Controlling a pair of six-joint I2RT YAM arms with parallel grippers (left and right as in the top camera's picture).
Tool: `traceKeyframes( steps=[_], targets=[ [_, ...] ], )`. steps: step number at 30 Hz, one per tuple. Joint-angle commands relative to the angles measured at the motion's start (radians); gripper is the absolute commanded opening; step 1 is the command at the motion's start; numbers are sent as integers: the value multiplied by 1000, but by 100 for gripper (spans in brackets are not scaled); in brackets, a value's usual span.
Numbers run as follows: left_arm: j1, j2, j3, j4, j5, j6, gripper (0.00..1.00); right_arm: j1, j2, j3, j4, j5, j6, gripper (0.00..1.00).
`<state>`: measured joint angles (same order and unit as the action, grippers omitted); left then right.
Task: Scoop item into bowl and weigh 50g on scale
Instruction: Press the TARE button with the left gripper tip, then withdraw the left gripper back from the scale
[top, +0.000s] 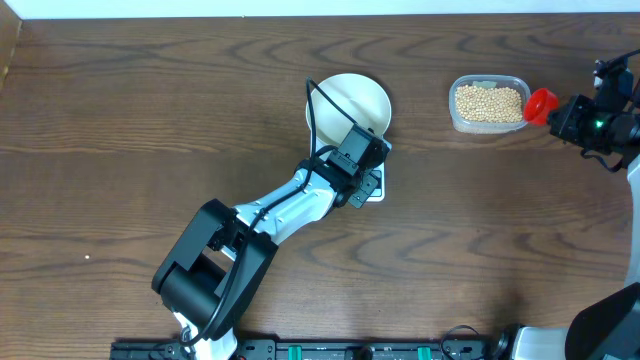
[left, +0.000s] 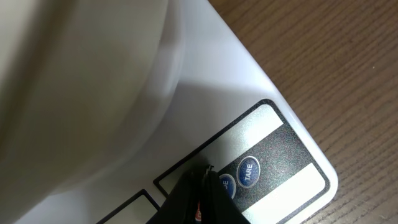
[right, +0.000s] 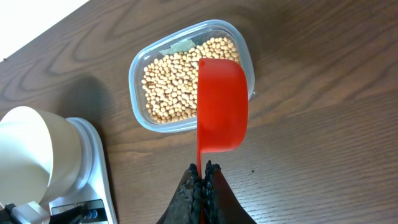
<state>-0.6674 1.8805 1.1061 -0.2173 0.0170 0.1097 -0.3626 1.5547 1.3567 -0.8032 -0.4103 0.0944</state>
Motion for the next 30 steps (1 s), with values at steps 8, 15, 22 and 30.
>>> traceKeyframes(
  steps=[8,15,22,30],
  targets=[
    [0,-187,-2,-29,2,-57,7,3,-13,8,-2,1,-6,1],
    [0,-265,-2,-149,2,-113,8,3,-13,8,0,1,-6,1],
    [23,-306,-2,-269,2,-111,7,3,-13,8,0,1,-6,1],
    [121,-306,-2,-347,80,-106,7,3,-13,8,0,1,-6,1]
  ],
)
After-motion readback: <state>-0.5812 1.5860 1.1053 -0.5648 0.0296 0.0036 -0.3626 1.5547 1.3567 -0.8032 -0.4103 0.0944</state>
